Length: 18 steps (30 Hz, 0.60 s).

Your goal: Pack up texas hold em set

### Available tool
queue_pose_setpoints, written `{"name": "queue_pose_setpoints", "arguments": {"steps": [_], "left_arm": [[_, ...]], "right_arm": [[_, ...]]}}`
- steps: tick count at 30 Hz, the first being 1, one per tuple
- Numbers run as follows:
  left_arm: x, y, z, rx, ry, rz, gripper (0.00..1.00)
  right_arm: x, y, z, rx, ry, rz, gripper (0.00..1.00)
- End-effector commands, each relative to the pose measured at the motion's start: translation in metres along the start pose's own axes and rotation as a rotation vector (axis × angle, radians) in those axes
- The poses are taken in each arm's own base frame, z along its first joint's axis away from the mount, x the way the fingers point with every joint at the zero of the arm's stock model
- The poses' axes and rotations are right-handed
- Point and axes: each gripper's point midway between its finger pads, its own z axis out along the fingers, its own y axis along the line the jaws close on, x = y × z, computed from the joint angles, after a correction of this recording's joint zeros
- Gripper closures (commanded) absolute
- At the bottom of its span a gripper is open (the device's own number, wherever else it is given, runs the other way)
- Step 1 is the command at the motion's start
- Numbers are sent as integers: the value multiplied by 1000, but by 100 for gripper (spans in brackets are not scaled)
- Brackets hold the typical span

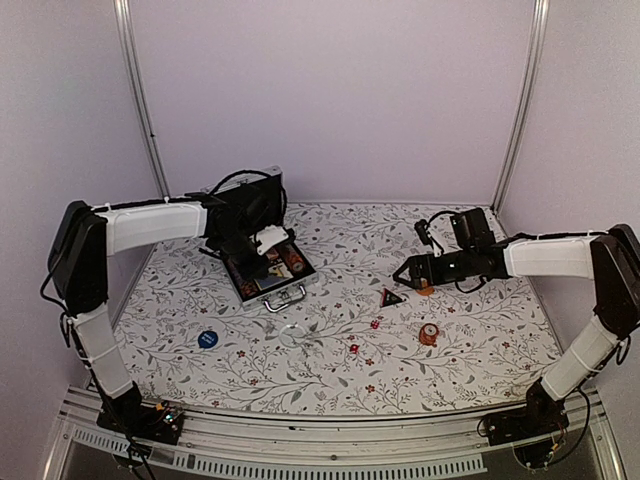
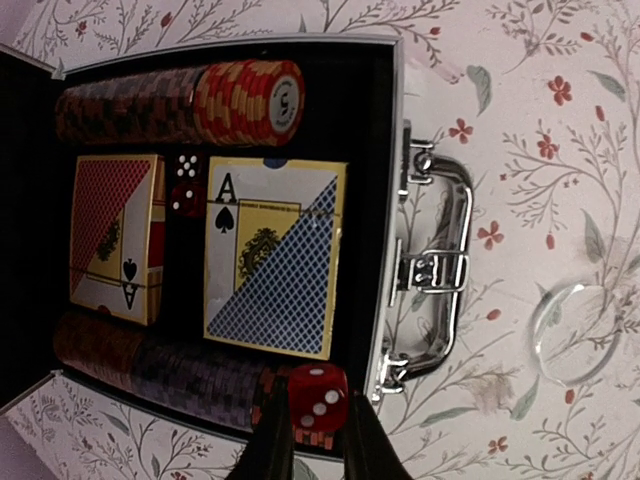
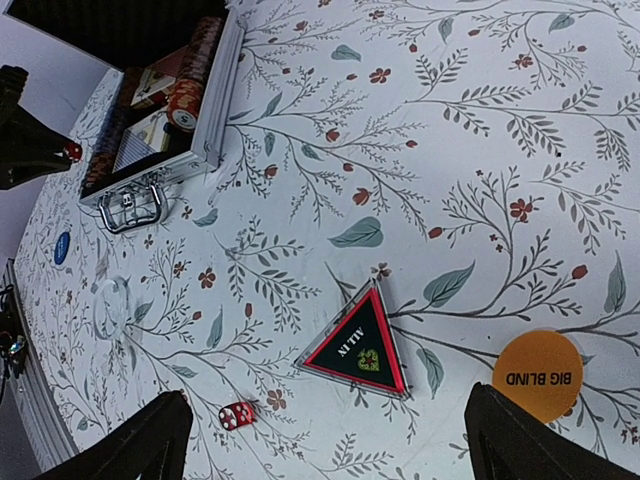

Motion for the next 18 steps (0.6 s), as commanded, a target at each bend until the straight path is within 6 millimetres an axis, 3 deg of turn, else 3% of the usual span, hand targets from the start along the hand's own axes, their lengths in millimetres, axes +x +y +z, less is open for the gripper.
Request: {"name": "queue_pose_setpoints", "arguments": {"steps": [1, 10, 18], "left_arm": [[7, 26, -4, -31, -21, -27, 97], [10, 56, 0, -57, -58, -55, 97], [11, 68, 15, -69, -26, -43, 98]], "right_arm": [[-6, 7, 7, -43, -16, -25, 1], [-5, 6, 15, -61, -8, -30, 1], [-5, 5, 19, -61, 0, -36, 1]]}}
